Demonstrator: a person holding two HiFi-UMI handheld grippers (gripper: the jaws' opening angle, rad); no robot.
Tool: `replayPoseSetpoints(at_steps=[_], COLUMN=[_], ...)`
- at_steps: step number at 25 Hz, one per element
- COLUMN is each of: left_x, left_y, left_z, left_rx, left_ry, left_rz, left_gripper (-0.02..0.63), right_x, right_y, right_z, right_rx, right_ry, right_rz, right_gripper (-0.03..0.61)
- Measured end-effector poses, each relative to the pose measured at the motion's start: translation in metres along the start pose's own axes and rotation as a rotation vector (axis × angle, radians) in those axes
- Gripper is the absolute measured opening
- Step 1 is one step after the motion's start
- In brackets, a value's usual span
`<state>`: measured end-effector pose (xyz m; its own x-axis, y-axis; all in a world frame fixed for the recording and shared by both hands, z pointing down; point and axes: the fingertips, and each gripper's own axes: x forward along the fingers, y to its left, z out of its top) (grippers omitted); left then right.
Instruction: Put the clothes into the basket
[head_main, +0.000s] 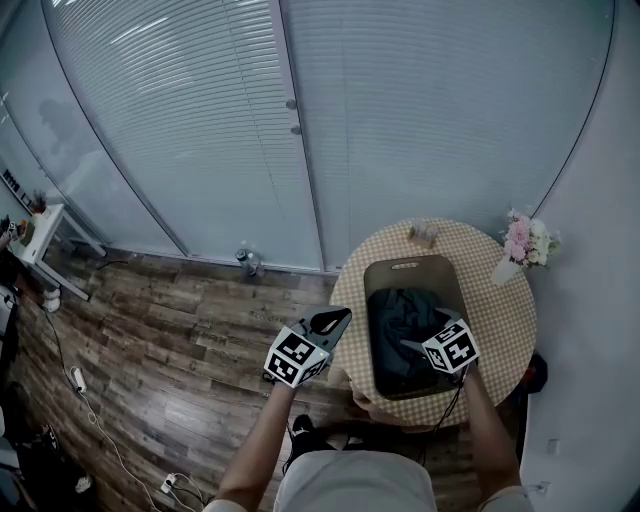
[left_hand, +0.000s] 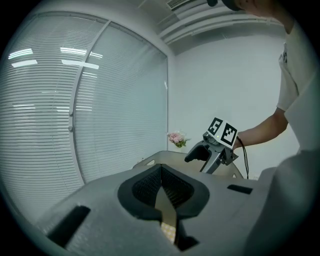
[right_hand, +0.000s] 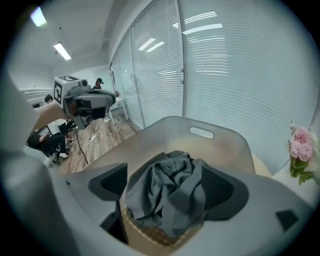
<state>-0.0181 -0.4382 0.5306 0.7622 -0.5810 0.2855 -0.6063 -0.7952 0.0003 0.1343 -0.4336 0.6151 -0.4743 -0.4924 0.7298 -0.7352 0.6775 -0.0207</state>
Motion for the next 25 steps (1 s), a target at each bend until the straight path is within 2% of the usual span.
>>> replayPoseSetpoints(at_steps=[3,6,14,20,25], left_x=[0.005,0.009,0.024,0.019,0.020], left_y=[-0.006,-0.012,-0.036,-0.049,-0.055], left_z=[-0.004,-0.005,0.004,0.008,0.004], left_rx=[0.004,-0.012,0.004,0.037,0.059], left_ry=[0.009,0.002,0.003,0.000,0.009], left_rz=[-0.023,-0.035,-0.090,-0.096,-0.086], left_gripper=[0.012,0.012,0.012,0.012,0.012], right_x=[-0.011,-0.024,-0.051,-0.064,-0.082], right_y=[0.014,0.021,0.028,0.026,0.018], right_z=[0.008,0.018,0.035,0.042,0.053], right_rx=[-0.022,0.023,0.076,0.088,0.127], right_ry=[-0.047,-0.117,-0.223,-0.280,-0.379], right_rz=[0.052,0.087,0.070,0.035,0.009], right_gripper=[0.451,0.451,0.425,0.342,0.195])
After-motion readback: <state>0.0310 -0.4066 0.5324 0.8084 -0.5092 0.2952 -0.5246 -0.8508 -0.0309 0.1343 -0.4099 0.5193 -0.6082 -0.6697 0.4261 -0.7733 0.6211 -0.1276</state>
